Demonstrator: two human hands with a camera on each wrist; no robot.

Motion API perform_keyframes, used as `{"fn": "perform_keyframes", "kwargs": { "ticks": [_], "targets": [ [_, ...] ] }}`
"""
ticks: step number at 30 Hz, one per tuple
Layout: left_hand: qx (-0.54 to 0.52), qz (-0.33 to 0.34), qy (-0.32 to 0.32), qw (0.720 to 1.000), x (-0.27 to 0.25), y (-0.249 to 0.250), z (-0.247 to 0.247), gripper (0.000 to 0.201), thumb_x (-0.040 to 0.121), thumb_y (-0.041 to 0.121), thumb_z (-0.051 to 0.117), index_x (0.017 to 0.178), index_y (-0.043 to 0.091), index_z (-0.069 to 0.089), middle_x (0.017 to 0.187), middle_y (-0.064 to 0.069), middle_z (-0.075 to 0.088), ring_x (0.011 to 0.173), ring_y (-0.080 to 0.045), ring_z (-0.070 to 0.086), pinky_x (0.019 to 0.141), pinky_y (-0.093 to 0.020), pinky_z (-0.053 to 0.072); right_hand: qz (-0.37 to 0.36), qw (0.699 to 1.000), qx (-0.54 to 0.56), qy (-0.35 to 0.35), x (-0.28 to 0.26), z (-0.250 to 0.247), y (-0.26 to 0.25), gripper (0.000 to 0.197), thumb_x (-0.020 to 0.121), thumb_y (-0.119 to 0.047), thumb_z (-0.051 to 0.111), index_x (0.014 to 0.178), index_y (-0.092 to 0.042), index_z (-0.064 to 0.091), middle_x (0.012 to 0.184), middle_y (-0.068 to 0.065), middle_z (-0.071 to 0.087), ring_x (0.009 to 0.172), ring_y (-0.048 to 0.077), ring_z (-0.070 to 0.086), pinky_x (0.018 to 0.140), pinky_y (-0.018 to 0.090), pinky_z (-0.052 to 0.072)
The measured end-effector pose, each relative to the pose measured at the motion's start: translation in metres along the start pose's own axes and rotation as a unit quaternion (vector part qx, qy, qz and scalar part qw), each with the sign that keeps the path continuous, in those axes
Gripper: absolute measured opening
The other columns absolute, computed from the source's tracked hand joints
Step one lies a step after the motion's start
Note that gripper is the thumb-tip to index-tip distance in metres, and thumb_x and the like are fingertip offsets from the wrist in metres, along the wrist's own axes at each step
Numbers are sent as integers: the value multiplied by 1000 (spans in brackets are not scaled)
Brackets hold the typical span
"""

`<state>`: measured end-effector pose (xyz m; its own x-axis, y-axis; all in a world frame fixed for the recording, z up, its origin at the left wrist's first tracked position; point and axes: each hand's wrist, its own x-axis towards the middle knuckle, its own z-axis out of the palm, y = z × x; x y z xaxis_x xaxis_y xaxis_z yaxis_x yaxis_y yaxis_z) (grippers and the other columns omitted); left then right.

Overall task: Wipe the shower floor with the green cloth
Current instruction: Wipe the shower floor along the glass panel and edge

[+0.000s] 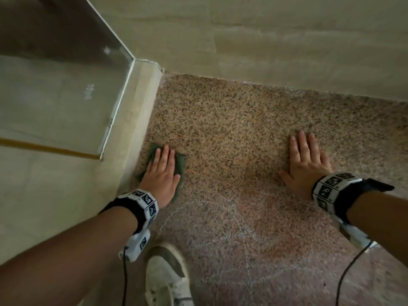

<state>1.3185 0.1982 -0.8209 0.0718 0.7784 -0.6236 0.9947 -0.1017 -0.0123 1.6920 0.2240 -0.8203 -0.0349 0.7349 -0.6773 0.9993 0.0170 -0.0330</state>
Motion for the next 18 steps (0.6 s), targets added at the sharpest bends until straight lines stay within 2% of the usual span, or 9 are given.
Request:
{"fn": "perform_keyframes", "kwargs": {
  "ticks": [6,7,10,12,14,18],
  "targets": [
    [30,24,-30,999,-19,-5,3,68,105,38,24,154,14,-16,159,-4,-29,147,-24,-24,122,-46,1,-22,997,24,75,-5,9,-2,90,93,-57,34,153,-13,-17,159,7,-26,147,26,-23,121,45,-1],
    [23,21,-30,999,-21,-6,5,68,105,39,25,154,15,-15,159,-4,-29,147,-24,-24,122,-46,1,-43,996,20,79,-8,10,-8,90,93,-59,33,154,-14,-16,160,7,-25,147,25,-24,121,44,-3],
    [33,48,-2,998,-18,-13,11,69,105,40,27,155,16,-15,159,-4,-29,147,-24,-25,122,-46,0,-139,987,-16,81,-24,20,-35,83,88,-63,10,155,-20,-13,161,5,-21,146,24,-24,121,44,-3],
    [58,85,31,994,-12,-21,10,69,104,39,28,155,16,-13,160,-4,-26,147,-24,-24,122,-47,1,-150,986,-16,78,-32,32,-59,81,85,-62,1,154,-23,-14,161,3,-19,147,24,-21,121,44,0],
    [60,106,41,992,-3,-24,10,69,104,38,28,155,16,-13,161,-3,-26,147,-24,-24,122,-46,0,-116,991,3,73,-35,44,-78,77,89,-60,5,154,-24,-17,161,3,-21,148,24,-19,122,45,2],
    [24,79,46,996,-9,-21,20,69,104,39,28,156,16,-11,161,-2,-26,148,-23,-23,122,-46,2,-79,993,-2,84,-35,50,-91,78,96,-54,25,154,-21,-16,161,5,-21,148,28,-18,121,46,0]
  ]
}}
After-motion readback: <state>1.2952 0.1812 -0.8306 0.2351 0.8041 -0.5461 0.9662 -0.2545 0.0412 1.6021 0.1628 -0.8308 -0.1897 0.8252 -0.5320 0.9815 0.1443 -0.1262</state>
